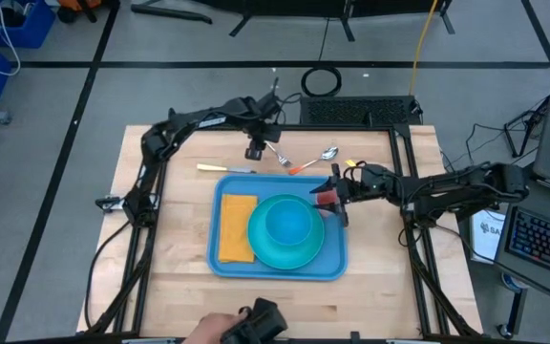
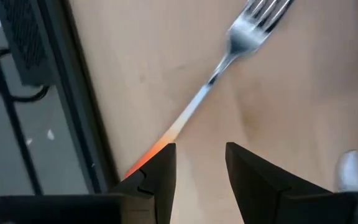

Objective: Set up tray
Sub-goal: Put the orange fork on the yellow napkin

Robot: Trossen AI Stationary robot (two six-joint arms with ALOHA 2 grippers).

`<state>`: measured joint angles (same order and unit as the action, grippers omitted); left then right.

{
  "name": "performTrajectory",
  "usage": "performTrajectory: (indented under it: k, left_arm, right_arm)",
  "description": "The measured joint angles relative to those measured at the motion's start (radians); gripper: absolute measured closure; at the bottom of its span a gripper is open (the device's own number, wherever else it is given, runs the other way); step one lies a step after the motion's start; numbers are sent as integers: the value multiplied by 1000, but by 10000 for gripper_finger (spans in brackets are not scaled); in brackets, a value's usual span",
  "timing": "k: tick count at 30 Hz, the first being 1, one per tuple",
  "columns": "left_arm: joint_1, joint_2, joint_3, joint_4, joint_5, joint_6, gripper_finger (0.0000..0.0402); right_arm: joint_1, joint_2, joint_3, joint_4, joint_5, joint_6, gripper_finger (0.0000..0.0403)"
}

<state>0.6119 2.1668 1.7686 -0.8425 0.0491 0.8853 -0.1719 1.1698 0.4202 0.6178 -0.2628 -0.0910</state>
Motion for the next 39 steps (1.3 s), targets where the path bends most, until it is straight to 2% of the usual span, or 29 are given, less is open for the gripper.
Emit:
performTrajectory:
  k: [4,10,21,39]
  left_arm:
    - [-5,23,27,3,-48,39,256]
    - [-16,25,41,-5,-69,138,256]
    - [-23,31,46,8,-8,171,256]
    - [-35,90,45,74,-15,238,256]
  right_arm:
    - [-2,0,0,11,0,-1,209]
    - [-11,0,0,12,0,5,209]
    - [-12,0,0,14,1,6,209]
    - [-13,0,0,14,4,8,209]
